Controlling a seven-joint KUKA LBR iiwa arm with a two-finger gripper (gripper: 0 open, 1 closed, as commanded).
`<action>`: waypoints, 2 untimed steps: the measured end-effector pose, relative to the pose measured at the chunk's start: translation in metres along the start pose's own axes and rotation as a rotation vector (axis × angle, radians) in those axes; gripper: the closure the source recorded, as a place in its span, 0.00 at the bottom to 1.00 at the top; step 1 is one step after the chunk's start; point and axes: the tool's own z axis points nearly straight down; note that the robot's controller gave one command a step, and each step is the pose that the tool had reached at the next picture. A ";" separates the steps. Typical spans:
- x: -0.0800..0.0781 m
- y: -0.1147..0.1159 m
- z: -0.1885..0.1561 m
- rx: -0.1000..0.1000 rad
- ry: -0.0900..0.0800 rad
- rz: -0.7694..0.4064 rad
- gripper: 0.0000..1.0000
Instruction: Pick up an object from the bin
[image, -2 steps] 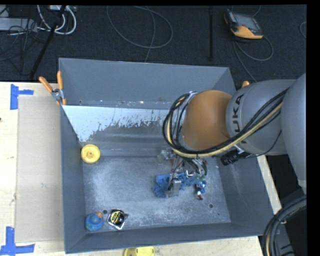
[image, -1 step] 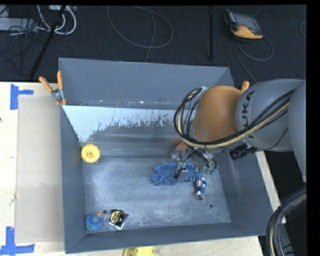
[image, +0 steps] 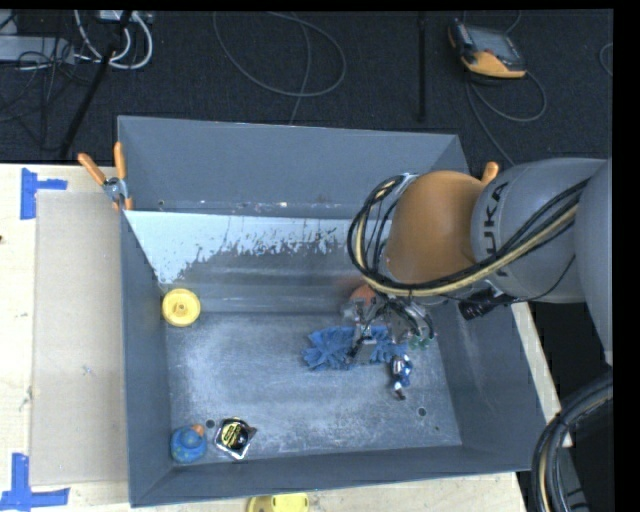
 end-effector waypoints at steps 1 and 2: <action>0.000 0.000 -0.001 0.000 0.001 0.000 1.00; 0.009 -0.017 -0.041 0.001 -0.007 -0.006 1.00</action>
Offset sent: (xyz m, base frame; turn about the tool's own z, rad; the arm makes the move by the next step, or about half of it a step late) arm -0.0250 -0.0511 -0.0181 -0.0048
